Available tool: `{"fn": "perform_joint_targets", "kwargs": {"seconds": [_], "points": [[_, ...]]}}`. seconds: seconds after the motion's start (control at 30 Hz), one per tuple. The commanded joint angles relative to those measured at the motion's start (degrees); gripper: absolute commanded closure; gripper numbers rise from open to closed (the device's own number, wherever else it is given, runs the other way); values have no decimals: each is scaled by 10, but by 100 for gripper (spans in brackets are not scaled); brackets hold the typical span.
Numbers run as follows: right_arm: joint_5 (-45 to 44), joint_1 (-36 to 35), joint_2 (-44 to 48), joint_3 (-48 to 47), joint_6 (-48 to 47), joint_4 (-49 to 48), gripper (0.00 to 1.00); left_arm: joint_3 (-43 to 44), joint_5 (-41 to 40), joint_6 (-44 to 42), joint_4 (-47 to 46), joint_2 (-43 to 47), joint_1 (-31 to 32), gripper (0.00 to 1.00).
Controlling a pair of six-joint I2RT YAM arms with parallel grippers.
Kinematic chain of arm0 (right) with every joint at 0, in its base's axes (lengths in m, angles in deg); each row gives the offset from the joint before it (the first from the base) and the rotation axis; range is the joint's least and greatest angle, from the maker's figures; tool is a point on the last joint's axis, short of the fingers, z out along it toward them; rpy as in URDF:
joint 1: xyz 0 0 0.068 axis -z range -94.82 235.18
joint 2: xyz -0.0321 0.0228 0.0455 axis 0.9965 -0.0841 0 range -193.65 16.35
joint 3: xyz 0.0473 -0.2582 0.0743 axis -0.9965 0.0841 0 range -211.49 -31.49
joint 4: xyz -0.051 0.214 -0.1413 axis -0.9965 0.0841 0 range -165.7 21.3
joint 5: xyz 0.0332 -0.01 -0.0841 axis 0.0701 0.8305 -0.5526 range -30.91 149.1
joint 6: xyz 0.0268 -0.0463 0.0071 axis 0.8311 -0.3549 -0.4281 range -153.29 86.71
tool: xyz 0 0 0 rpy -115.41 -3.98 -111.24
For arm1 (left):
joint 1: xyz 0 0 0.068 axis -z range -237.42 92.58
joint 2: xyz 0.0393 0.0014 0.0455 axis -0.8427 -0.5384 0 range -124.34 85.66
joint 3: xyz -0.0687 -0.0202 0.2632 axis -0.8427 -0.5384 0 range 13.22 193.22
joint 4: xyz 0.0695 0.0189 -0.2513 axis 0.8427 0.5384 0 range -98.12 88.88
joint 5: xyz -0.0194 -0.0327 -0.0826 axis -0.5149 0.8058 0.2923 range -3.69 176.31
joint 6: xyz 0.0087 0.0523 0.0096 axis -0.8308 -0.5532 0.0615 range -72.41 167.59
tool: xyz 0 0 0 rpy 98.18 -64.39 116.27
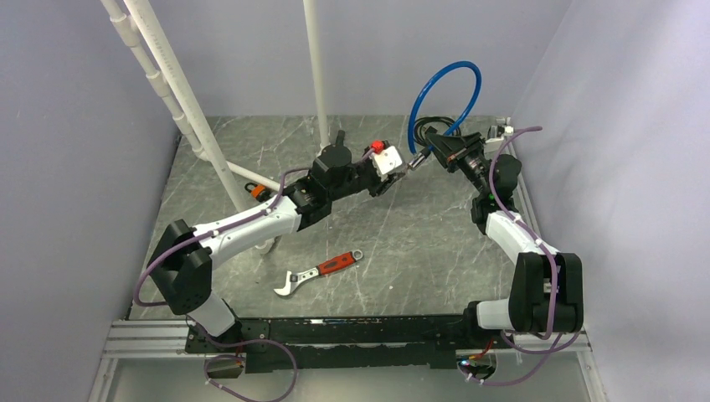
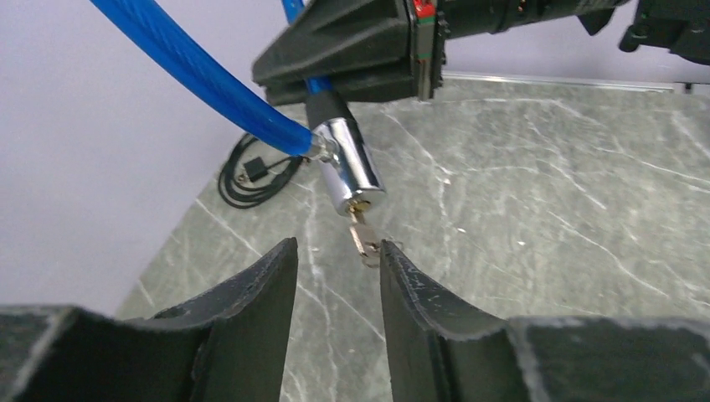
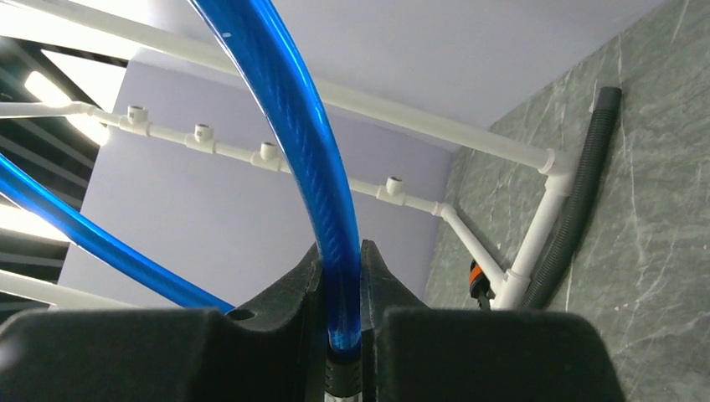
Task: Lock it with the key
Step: Lock the lock.
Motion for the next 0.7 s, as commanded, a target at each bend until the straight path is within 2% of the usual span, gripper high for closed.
{"fn": "perform_joint_targets", "kwargs": {"seconds": [0.0,0.1,0.17,0.4,0.67], "points": [[-13,-4,12,-28,14,-31,100,3,-35,-34,-57,-1,6,59],[-16,-4,14,-25,15,-27,100,-2,-33,-45,-57,0,10,70],[-17,-4,15,-25,15,-25,100,-8,-26,-45,-58,3,11,72],[-21,-4,20,-23,17,-23,100,-24,-5,-6,-43,19,14,53],[-20,-6,28,-15,20,-22,100,-7,-44,-5,-57,-3,22,60]]}}
